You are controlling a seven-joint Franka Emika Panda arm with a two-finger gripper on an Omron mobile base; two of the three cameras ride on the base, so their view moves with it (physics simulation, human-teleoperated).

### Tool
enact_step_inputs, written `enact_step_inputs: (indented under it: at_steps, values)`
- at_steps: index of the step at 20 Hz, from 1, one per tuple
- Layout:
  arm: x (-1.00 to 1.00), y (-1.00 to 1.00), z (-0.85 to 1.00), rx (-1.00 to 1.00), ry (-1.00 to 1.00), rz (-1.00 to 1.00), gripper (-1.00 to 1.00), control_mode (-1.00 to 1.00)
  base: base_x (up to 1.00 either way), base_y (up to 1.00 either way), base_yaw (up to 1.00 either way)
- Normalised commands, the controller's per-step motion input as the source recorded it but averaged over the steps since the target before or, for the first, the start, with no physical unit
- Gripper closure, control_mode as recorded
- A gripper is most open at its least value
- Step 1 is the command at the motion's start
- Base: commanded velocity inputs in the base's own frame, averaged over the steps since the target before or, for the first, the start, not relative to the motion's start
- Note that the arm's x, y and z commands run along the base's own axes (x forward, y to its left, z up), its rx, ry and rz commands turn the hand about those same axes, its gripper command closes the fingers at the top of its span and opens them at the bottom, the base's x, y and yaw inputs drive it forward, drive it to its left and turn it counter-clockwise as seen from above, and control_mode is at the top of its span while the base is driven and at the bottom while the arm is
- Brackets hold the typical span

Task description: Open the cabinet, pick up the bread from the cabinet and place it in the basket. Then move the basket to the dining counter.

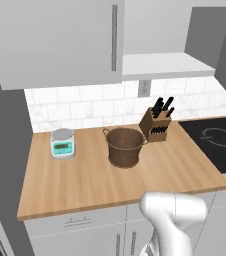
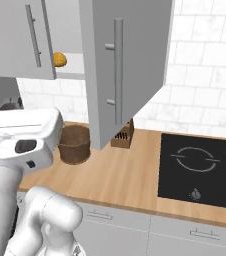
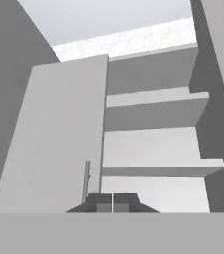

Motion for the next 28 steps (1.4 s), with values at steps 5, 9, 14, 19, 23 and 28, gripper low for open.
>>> enact_step_inputs:
  at_steps: [5, 9, 14, 19, 23, 28]
  values:
    - [0.60, 1.00, 0.00, -0.07, 0.00, -0.33, 1.00, -1.00, 0.00, 0.00, 0.00]
    - [0.71, 1.00, -0.04, -0.07, 0.01, -0.32, 1.00, -1.00, 0.00, 0.00, 0.00]
    - [0.87, 0.78, -0.18, 0.04, 0.06, -0.04, 1.00, -1.00, 0.00, 0.00, 0.00]
    - [0.67, 0.26, -0.20, 0.14, 0.19, 0.06, 1.00, -1.00, 0.00, 0.00, 0.00]
    - [0.71, 0.04, -0.14, 0.06, 0.08, 0.02, 1.00, -1.00, 0.00, 0.00, 0.00]
    - [0.62, 0.09, -0.03, 0.00, 0.01, 0.00, -1.00, -1.00, 0.00, 0.00, 0.00]
